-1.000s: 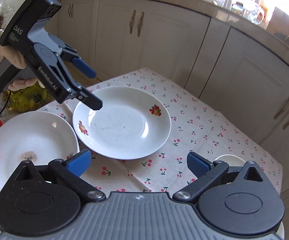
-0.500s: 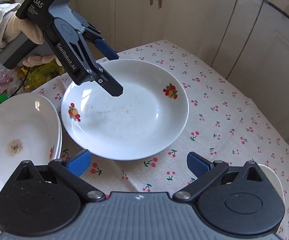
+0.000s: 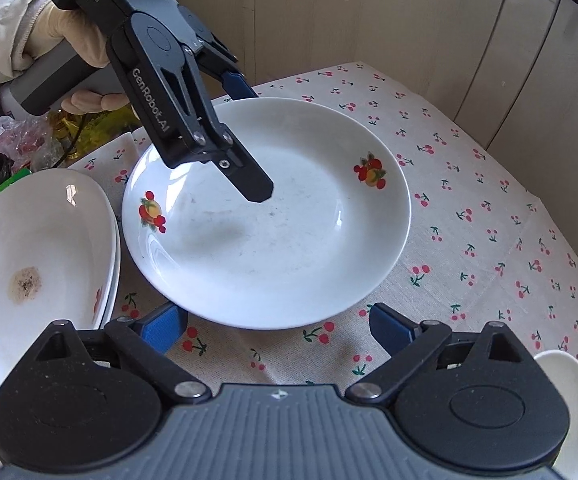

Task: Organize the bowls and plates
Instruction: 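Lift the flower-decal white plate with the left gripper and carry it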

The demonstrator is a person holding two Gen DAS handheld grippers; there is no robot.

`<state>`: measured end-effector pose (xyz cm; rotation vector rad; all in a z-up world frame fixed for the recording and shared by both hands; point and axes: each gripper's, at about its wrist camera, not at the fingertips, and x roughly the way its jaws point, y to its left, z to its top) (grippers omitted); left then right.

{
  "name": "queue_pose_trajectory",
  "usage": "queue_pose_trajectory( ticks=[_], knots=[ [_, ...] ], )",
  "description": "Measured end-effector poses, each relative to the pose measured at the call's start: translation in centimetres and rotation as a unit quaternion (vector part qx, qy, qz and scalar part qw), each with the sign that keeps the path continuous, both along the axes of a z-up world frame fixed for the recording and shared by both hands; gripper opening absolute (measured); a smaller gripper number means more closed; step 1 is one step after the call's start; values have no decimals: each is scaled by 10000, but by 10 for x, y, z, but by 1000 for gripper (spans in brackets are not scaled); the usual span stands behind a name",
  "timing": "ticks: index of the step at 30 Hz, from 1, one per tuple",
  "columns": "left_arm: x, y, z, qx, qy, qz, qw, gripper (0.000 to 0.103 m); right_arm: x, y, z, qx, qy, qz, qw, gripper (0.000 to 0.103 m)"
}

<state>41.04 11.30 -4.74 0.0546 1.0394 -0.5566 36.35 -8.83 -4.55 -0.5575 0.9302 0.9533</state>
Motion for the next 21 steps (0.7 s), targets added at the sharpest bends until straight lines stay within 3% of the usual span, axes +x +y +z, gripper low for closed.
queue_pose_trajectory(
  ticks=[21],
  knots=[
    [9, -6, -1, -23, 33, -179, 9998, 94, 3, 5, -5, 51, -102, 180, 9998, 100]
  ],
)
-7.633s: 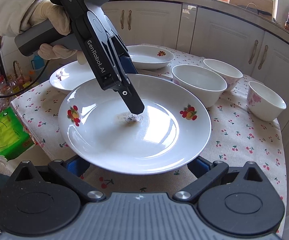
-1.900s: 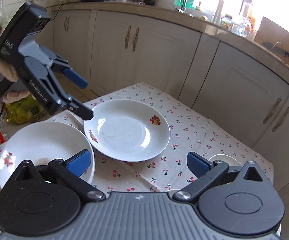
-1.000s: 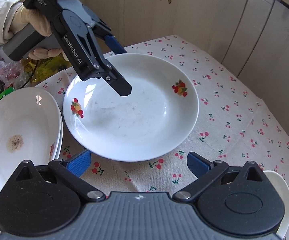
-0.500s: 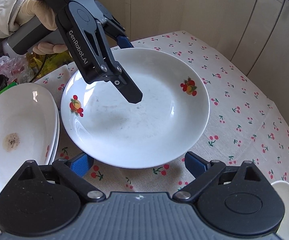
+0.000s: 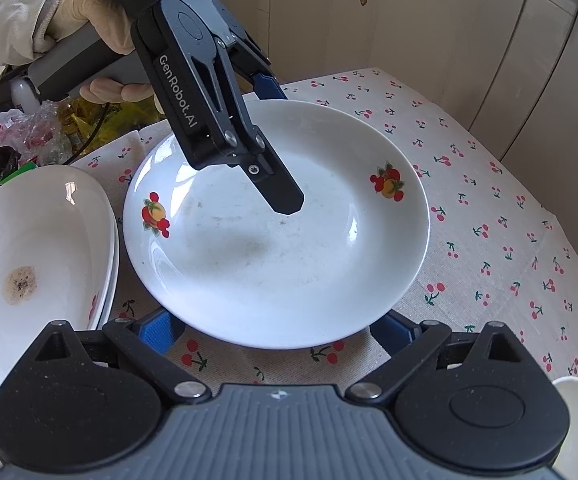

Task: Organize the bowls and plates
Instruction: 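Lift the flower-decal white plate with the left gripper and carry it, then carry the flower-decal plate with the left gripper over the plate stack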

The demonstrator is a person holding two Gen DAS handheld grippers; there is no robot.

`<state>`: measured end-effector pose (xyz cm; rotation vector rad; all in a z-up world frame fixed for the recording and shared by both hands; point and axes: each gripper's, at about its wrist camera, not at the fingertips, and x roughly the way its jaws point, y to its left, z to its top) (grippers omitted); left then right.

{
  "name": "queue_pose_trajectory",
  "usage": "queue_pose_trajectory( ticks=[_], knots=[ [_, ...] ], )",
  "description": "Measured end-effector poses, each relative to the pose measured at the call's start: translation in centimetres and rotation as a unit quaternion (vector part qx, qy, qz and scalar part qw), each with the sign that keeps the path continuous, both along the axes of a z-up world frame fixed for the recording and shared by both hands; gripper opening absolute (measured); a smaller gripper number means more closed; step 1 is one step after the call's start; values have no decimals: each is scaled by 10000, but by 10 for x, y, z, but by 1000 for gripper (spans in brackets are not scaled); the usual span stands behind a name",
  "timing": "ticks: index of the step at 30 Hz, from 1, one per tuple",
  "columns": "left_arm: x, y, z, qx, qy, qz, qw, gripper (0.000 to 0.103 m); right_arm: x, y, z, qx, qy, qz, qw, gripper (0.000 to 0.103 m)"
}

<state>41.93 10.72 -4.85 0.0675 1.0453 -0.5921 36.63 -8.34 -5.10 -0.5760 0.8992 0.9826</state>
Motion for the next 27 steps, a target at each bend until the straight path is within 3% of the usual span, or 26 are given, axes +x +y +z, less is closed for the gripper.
queue_pose_trajectory(
  ticks=[27],
  knots=[
    [-1, -1, -1, 38, -80, 31, 10000, 93, -3, 0, 0, 80, -52, -81, 9999, 100]
  ],
)
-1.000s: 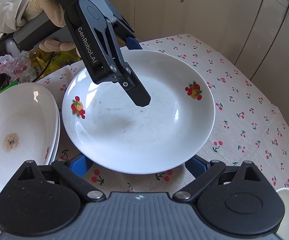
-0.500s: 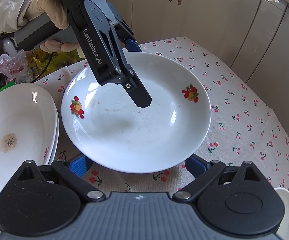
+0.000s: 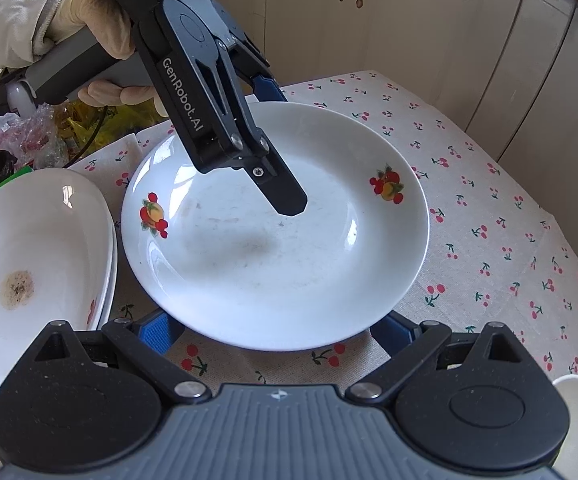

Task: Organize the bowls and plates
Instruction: 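Carry the flower-decal plate with the left gripper over the plate stack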

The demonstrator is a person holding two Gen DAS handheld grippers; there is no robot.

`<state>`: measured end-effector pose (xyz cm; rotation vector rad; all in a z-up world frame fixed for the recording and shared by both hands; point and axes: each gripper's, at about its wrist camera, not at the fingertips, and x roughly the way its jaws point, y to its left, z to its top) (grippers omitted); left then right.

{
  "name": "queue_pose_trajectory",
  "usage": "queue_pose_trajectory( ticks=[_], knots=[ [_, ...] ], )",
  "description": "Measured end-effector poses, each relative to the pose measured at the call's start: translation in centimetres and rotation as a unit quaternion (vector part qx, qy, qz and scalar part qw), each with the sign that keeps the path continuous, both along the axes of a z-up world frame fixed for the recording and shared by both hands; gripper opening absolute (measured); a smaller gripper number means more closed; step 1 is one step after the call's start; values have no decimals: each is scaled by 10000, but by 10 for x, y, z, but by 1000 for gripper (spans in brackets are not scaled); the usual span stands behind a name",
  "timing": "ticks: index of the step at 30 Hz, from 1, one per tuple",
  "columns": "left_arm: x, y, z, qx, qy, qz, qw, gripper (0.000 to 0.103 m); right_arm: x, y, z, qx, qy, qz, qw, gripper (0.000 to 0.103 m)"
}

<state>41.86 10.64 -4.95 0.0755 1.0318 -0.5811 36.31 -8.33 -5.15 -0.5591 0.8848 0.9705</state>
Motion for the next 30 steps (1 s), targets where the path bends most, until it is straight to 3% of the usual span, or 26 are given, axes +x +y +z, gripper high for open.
queue_pose_trajectory(
  ticks=[30],
  knots=[
    [-12, 1, 15, -144, -136, -55, 9998, 90, -15, -7, 21, 52, -289, -72, 9995, 100]
  ],
)
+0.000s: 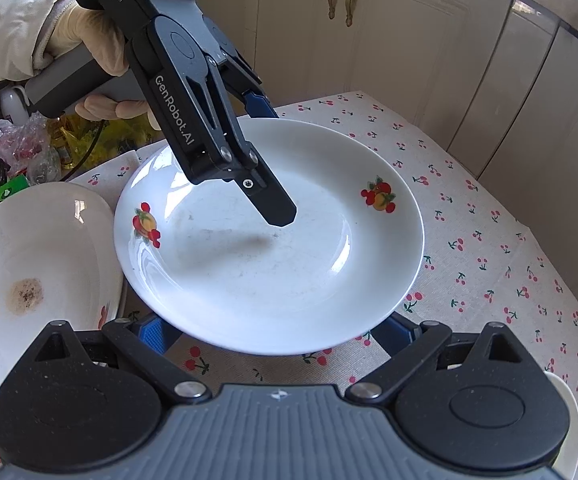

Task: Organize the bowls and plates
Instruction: 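Carry the flower-decal plate with the left gripper over the plate stack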

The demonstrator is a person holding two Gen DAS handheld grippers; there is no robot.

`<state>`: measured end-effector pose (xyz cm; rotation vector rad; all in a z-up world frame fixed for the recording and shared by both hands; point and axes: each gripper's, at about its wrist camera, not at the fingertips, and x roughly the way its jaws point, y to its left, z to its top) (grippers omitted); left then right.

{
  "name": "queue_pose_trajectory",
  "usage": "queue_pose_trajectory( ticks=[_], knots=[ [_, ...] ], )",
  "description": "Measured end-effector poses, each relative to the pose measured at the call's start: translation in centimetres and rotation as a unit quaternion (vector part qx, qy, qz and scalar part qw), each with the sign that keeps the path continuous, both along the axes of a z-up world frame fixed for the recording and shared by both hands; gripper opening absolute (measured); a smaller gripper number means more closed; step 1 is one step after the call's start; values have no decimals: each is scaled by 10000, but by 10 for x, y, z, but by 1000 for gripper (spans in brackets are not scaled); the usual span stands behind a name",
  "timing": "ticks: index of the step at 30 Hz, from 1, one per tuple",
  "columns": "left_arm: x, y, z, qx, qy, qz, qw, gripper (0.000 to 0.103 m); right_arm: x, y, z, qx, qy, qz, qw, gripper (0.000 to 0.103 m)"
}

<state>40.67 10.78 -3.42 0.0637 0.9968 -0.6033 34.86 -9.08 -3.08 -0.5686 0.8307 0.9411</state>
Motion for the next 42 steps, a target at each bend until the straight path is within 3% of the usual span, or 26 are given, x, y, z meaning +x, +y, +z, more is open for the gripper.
queue_pose_trajectory(
  ticks=[12, 26, 42],
  knots=[
    [-20, 0, 26, -10, -199, 29, 9998, 90, -18, -3, 23, 55, -168, 44, 9998, 100],
    [-84, -2, 55, -30, -359, 99, 9993, 90, -78, -4, 50, 158, -295, 100, 9994, 100],
    [-168, 4, 53, -146, -323, 202, 9992, 90, -162, -5, 50, 387, -63, 112, 9992, 100]
  ],
)
